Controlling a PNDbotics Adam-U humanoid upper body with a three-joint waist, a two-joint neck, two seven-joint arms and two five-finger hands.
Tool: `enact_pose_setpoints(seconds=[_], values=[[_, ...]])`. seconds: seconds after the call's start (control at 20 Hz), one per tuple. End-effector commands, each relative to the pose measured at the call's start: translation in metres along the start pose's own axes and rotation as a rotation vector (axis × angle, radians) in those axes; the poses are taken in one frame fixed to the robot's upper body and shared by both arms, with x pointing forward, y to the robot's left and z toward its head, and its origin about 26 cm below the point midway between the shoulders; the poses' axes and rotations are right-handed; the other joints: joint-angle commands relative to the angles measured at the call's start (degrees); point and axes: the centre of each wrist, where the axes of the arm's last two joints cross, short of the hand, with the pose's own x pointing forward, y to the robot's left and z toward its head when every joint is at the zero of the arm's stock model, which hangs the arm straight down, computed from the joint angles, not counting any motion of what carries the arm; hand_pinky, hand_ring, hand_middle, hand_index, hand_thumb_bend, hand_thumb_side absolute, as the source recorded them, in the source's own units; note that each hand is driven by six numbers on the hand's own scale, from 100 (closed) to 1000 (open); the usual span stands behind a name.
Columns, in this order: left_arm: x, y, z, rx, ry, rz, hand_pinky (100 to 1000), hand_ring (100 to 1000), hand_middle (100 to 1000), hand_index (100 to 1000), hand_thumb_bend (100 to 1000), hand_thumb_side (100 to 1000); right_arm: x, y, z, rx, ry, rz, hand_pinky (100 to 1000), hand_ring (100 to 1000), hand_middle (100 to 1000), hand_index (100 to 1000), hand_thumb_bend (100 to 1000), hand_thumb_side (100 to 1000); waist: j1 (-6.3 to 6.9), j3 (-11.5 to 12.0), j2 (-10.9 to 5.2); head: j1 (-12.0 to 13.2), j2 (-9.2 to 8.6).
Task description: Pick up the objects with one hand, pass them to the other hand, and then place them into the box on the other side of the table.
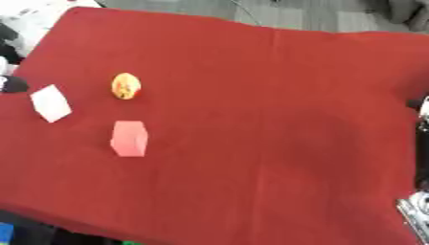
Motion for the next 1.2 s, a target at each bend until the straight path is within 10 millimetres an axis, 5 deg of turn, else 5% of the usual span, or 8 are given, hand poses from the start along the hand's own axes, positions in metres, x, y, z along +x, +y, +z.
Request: enact_pose_setpoints(seconds=[0.05,0.7,1.2], values=[[-0.004,0.013,-0.002,0.008,0.045,-0.029,979,915,840,843,638,232,0.005,0.000,-0.002,0.002,-0.021,-0.002,711,575,873,741,100,764,0.12,-0.1,-0.60,-0.2,-1.00],[-0.027,0.012,-0.043,-0.022,0.249,-0.078,974,924,829,852,690,192,0.005,0.004,0.001,0.007,-0.017,-0.006,713,575,874,741,100,772,-0.20,-0.7,-0.04,0.7,-1.42],[-0.047,-0.008,-0.069,0.033,0.428,-0.143,964,926,829,822,645,143,0.006,0.006,0.004,0.017,-0.008,-0.008,714,574,874,741,100,776,-0.40,-0.8,0.07,1.4,-1.18]])
